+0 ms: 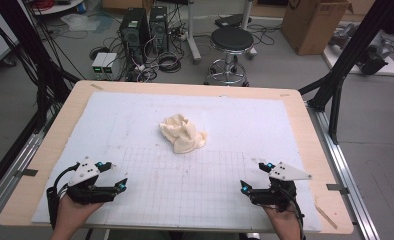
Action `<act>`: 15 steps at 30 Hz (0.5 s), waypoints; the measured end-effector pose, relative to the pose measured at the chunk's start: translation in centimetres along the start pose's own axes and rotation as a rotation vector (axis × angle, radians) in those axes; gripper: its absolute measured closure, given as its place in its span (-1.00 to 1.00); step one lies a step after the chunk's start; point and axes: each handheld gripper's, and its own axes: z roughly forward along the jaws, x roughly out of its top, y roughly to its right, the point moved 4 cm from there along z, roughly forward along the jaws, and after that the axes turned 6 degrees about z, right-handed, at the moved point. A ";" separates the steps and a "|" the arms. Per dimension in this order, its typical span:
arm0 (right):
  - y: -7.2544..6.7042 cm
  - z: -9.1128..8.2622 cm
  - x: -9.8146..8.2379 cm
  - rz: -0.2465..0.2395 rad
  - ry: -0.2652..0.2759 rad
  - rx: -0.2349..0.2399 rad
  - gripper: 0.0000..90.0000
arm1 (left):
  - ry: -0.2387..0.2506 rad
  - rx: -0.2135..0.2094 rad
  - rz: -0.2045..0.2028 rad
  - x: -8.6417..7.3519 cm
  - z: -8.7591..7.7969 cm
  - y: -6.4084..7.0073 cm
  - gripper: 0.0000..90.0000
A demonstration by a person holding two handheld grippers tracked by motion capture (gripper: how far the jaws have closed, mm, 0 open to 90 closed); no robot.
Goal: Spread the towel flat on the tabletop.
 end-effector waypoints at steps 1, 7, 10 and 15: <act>0.0 0.0 0.0 -0.003 -0.001 0.001 -0.75 | 0.000 -0.002 -0.003 0.0 0.1 -0.1 -0.50; 0.2 0.3 0.0 -0.003 -0.006 0.005 -0.75 | -0.010 -0.006 -0.004 -0.2 0.3 -0.1 -0.50; 0.1 0.3 -0.1 -0.003 -0.017 0.008 -0.75 | -0.007 -0.002 -0.003 -0.1 0.3 -0.1 -0.50; -0.1 -0.1 -0.2 -0.010 -0.007 0.012 -0.75 | -0.004 -0.004 -0.004 -0.1 0.3 -0.1 -0.50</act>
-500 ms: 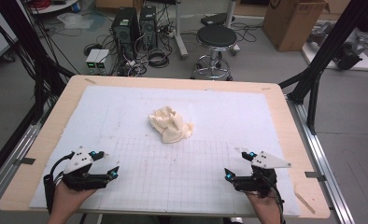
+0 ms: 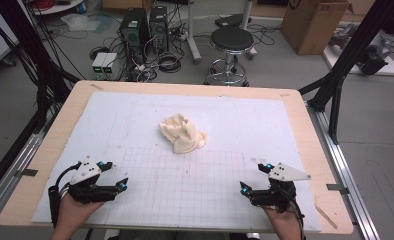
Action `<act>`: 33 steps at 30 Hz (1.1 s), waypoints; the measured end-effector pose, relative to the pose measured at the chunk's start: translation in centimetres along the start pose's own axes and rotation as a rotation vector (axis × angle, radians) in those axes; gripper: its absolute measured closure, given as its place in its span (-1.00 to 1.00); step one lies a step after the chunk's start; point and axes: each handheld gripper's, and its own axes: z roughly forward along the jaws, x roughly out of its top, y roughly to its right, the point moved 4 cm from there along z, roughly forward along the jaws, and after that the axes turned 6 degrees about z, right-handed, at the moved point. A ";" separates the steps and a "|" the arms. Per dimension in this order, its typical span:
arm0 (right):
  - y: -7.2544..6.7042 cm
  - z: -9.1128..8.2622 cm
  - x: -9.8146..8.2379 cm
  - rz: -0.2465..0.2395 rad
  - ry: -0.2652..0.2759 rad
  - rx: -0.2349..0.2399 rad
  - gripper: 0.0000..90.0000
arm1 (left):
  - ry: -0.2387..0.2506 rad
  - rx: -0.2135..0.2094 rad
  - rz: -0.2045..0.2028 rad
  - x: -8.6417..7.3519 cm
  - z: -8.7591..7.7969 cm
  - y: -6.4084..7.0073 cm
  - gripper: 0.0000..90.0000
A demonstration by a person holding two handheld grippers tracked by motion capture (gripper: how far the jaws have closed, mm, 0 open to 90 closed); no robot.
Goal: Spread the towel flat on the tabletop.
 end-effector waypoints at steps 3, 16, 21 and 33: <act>0.0 0.1 -0.1 0.006 -0.012 -0.004 -0.75 | -0.001 -0.002 0.002 0.0 -0.1 0.0 -0.50; -0.3 0.2 0.0 -0.009 -0.015 -0.001 -0.75 | 0.010 0.012 -0.001 0.0 -0.2 -0.1 -0.50; -0.3 0.4 0.2 -0.015 -0.010 -0.004 -0.75 | 0.015 0.012 -0.013 -0.1 -0.2 -0.4 -0.50; 0.1 1.1 1.8 0.011 -0.011 0.016 -0.75 | 0.014 0.017 0.009 0.2 0.1 0.0 -0.50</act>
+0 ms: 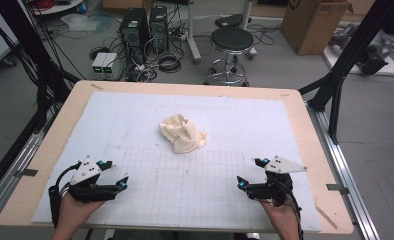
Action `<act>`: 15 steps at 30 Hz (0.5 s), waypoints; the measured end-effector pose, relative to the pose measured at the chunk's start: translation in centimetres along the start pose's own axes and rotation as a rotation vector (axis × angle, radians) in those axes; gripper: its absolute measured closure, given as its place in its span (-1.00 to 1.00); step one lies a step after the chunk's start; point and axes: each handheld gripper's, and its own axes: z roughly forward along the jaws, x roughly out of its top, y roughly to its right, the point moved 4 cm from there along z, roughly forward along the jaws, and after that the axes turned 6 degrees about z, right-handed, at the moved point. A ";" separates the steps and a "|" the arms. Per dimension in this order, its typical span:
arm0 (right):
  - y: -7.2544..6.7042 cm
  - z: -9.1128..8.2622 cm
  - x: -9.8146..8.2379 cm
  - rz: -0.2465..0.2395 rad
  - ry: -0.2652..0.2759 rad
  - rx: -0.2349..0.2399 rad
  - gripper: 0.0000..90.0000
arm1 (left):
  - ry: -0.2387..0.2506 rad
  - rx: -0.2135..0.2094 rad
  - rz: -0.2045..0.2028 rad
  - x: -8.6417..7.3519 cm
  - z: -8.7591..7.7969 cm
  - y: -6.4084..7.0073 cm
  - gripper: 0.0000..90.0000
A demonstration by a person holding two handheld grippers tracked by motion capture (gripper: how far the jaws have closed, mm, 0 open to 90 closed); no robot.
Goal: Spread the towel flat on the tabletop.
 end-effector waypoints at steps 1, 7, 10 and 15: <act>0.0 0.2 0.3 0.003 -0.003 0.004 -0.75 | 0.002 -0.002 -0.003 0.0 0.0 0.1 -0.50; -0.4 2.0 2.7 -0.018 -0.001 0.023 -0.75 | -0.005 0.004 -0.002 -0.1 0.0 0.0 -0.50; -0.4 2.8 3.7 -0.027 -0.008 0.033 -0.75 | 0.004 0.009 -0.011 -0.1 0.0 -0.1 -0.50; -0.6 3.8 5.2 -0.031 -0.028 0.052 -0.75 | 0.004 0.010 -0.009 -0.1 -0.1 -0.3 -0.50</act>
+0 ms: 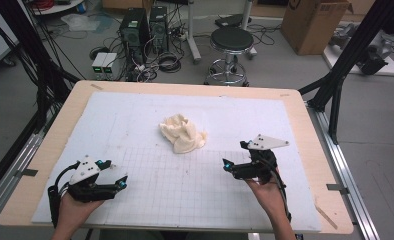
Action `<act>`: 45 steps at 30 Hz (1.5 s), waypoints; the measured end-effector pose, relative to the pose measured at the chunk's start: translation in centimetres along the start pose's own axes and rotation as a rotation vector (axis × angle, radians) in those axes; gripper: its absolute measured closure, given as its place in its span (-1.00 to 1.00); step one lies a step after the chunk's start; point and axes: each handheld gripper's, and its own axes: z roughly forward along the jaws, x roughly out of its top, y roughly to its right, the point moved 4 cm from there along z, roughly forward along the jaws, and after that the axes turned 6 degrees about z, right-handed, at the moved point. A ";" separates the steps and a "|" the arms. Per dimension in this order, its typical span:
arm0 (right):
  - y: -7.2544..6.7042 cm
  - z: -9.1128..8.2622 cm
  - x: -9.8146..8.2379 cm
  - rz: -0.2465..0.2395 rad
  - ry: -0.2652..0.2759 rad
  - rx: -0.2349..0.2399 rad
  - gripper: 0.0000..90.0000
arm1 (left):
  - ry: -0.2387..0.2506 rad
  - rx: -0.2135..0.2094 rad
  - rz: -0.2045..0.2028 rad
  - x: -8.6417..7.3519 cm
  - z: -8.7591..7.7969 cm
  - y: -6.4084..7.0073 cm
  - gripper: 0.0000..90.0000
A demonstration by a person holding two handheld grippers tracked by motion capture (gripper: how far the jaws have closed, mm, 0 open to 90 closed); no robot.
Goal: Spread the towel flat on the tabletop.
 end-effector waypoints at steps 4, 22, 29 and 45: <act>-0.2 0.3 0.8 -0.007 0.015 0.011 -0.75 | 0.001 0.001 0.000 0.0 -0.1 -0.1 -0.50; -1.5 5.4 6.3 -0.056 -0.015 0.054 -0.65 | 0.009 0.008 -0.013 -0.1 -0.3 -0.5 -0.50; -2.4 8.7 7.4 -0.088 -0.043 0.055 -0.50 | 0.013 0.006 -0.017 -0.2 -0.4 -0.5 -0.50; -2.4 16.5 5.8 -0.118 -0.184 0.005 -0.07 | 0.007 -0.004 -0.011 -0.2 -0.2 -0.8 -0.50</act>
